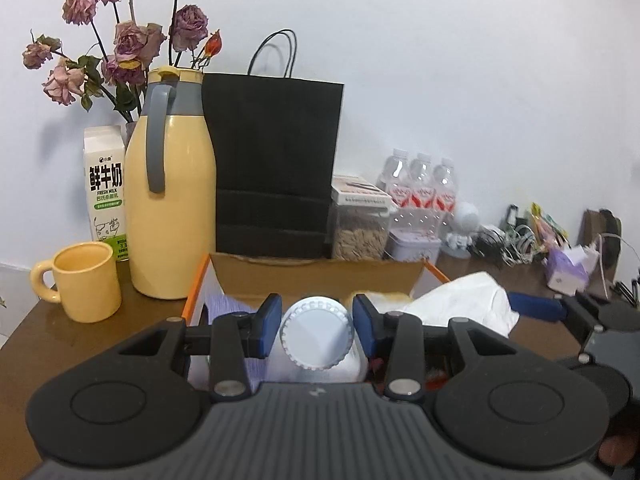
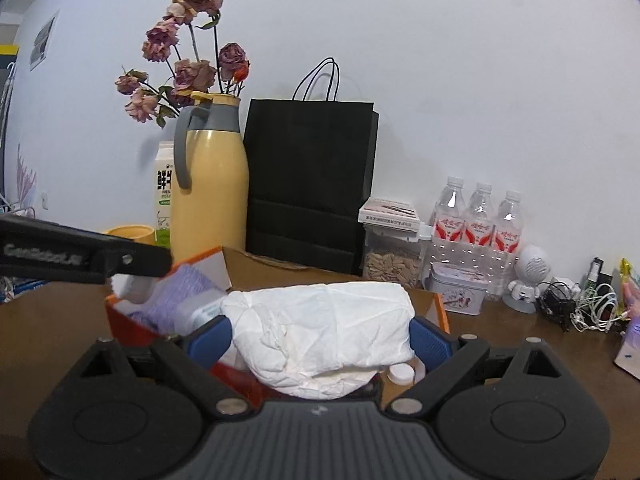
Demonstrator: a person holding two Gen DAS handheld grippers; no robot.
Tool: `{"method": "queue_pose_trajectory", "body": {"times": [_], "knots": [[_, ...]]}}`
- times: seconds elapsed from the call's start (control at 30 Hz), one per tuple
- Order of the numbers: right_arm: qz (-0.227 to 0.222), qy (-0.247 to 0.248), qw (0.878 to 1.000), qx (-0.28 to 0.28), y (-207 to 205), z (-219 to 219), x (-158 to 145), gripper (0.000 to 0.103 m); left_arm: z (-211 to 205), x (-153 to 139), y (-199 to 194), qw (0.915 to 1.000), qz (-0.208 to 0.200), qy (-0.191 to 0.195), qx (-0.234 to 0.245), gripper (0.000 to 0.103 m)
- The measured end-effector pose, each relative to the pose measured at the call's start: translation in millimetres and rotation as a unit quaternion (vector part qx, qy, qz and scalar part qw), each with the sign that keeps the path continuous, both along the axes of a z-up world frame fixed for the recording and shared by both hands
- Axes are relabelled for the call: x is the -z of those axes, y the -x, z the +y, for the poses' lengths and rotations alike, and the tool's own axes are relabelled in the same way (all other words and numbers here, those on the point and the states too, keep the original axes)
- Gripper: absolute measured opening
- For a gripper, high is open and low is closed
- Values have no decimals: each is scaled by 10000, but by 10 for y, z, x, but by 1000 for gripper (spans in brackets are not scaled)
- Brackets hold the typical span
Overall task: Organize objects
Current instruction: 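Carry the ribbed cap and white tissue over the box, then lower both into the box and open both grippers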
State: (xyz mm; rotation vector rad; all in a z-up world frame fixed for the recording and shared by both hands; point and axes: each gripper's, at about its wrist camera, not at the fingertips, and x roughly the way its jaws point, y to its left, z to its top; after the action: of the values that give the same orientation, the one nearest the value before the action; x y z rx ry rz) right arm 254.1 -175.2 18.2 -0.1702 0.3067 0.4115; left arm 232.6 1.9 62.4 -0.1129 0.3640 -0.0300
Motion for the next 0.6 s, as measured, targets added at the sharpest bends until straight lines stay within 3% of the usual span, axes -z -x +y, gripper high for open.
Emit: {"method": "queue_pose_trajectory", "body": {"times": [0.3,0.6], "knots": [[337,-72,9993,-110,-571,356,5,95,199,29,-553,9995,71,194,-239,40],[543,41,9985,-67,-1131,713,132,95,351,179,-1036,9989,330,131,-313,40]]}}
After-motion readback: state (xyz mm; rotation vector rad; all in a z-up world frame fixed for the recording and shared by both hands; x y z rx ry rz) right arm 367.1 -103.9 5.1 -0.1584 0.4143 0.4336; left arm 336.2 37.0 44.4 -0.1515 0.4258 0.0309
